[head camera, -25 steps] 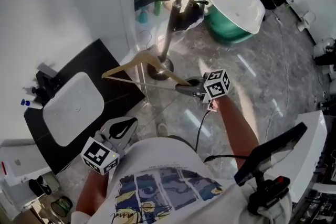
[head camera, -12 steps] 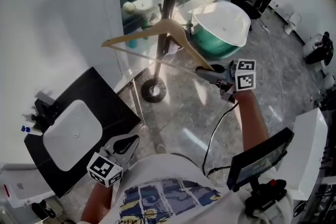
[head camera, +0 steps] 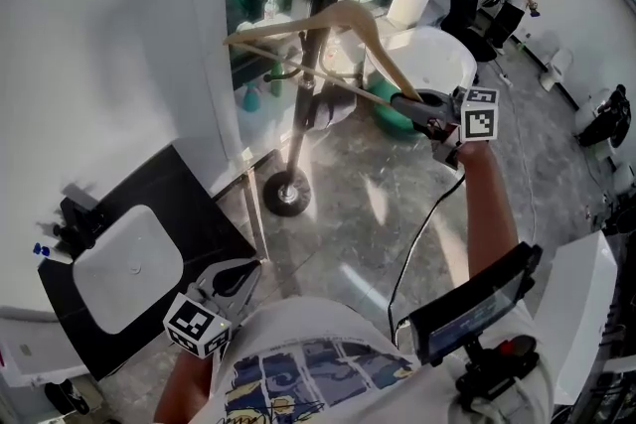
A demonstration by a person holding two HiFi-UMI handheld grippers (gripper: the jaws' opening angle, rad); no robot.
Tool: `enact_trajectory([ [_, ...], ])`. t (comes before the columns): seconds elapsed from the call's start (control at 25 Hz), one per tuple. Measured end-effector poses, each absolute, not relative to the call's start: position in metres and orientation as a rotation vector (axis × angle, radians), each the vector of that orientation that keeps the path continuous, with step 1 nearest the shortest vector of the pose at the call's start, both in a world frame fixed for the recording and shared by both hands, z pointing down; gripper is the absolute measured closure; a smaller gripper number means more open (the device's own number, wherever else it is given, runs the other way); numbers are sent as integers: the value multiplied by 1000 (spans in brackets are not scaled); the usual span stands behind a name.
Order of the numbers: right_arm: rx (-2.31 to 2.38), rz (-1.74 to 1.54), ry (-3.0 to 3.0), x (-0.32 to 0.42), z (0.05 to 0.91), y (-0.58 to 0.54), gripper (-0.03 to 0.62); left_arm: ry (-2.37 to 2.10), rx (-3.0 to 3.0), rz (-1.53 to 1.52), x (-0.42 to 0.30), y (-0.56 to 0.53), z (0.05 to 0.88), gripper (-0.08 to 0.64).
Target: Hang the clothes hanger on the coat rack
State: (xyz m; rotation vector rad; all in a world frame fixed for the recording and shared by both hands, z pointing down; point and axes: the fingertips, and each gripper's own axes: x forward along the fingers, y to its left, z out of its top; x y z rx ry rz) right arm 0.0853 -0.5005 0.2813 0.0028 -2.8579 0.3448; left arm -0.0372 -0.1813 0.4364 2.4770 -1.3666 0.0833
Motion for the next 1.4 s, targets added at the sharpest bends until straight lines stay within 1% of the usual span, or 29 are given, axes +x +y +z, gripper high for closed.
enact_trajectory([
  [0.76, -117, 349, -2785, 56, 331, -581, 578, -1500, 2405, 90, -23, -221, 441, 557],
  [1.04, -39, 274, -2847, 53, 336, -598, 566, -1491, 2383, 97, -20, -222, 442, 557],
  [1.2, 8, 276, -2896, 54, 340, -604, 551, -1487, 2374, 109, -20, -220, 447, 557],
  [1.4, 100, 332, -2930, 67, 350, -611, 481, -1479, 2380, 122, -23, -214, 447, 557],
])
